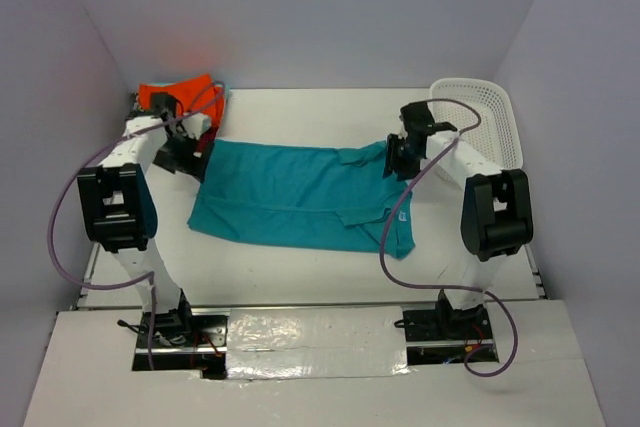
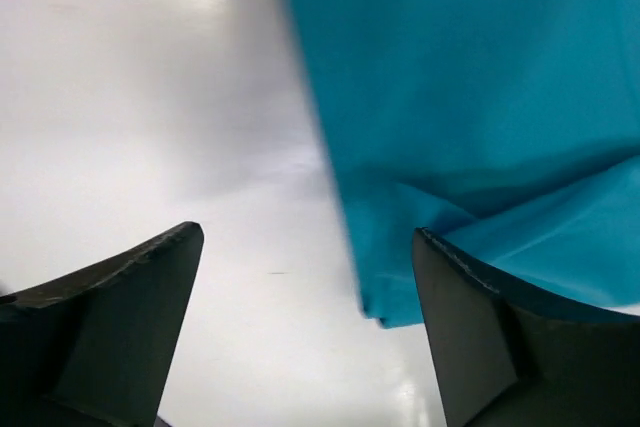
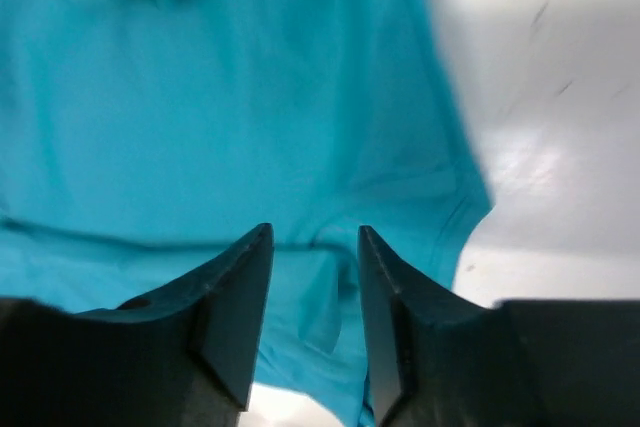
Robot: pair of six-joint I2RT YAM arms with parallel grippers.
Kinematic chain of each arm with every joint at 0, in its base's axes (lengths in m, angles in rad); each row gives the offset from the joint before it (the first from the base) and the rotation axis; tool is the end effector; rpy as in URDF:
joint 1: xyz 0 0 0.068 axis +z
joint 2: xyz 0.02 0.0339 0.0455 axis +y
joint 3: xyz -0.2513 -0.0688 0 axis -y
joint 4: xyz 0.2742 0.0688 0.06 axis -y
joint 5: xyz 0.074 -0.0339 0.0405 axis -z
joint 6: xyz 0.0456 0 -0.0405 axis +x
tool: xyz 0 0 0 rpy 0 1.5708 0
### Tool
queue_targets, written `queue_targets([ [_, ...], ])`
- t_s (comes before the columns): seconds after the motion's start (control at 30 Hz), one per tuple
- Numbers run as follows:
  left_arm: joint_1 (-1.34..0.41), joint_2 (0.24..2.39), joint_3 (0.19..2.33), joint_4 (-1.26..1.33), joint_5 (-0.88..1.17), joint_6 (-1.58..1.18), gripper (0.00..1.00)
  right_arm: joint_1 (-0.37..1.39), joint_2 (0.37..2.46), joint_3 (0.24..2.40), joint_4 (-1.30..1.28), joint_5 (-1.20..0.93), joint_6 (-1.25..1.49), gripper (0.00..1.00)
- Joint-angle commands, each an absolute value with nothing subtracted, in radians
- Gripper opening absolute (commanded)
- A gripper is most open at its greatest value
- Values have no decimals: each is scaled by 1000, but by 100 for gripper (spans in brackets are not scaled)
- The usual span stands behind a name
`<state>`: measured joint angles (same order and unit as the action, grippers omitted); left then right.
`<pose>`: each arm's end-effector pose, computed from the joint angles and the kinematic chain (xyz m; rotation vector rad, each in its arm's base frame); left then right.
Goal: Fold and stack the t-shirts
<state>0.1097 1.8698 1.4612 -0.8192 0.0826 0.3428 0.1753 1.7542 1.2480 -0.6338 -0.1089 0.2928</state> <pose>0.4076 0.0411 0.1873 0.3442 2.7679 -0.0040 0.3778 0.0720 0.1717 0.1280 2.7309 0.2836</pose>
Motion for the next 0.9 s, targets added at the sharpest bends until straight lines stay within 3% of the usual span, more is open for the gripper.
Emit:
queue_targets([
  [0.0, 208, 1853, 1595, -850, 66, 284, 99, 164, 1718, 1370, -707, -11, 271, 51],
  [0.1, 262, 1809, 1595, -848, 124, 270, 100, 167, 1620, 1352, -727, -20, 290, 54],
  [0.2, 258, 1698, 1441, -844, 202, 322, 99, 167, 1459, 1176, -723, -55, 319, 54],
  [0.27, 249, 1632, 1301, -853, 222, 368, 76, 167, 1349, 1082, -719, -93, 354, 54],
  [0.33, 247, 1611, 1199, -850, 230, 394, 44, 172, 1298, 945, -706, -132, 383, 54],
  [0.4, 249, 1614, 1151, -828, 233, 410, 50, 186, 1252, 837, -681, -165, 420, 54],
  [0.43, 245, 1623, 1144, -824, 248, 411, 67, 202, 1243, 806, -673, -175, 432, 55],
  [0.53, 238, 1629, 1118, -799, 278, 411, 78, 231, 1206, 712, -629, -235, 459, 55],
  [0.6, 235, 1637, 1088, -763, 267, 410, 82, 238, 1197, 665, -586, -252, 472, 55],
  [0.67, 227, 1679, 1065, -730, 244, 403, 80, 241, 1210, 632, -548, -253, 485, 55],
  [0.77, 226, 1704, 1037, -689, 207, 390, 63, 238, 1275, 611, -490, -248, 491, 48],
  [0.8, 225, 1712, 1034, -686, 218, 388, 52, 238, 1311, 607, -474, -256, 492, 44],
  [0.83, 225, 1713, 1029, -687, 244, 387, 47, 235, 1328, 612, -463, -255, 492, 30],
  [0.87, 227, 1710, 1023, -684, 256, 388, 29, 230, 1356, 615, -468, -249, 494, 21],
])
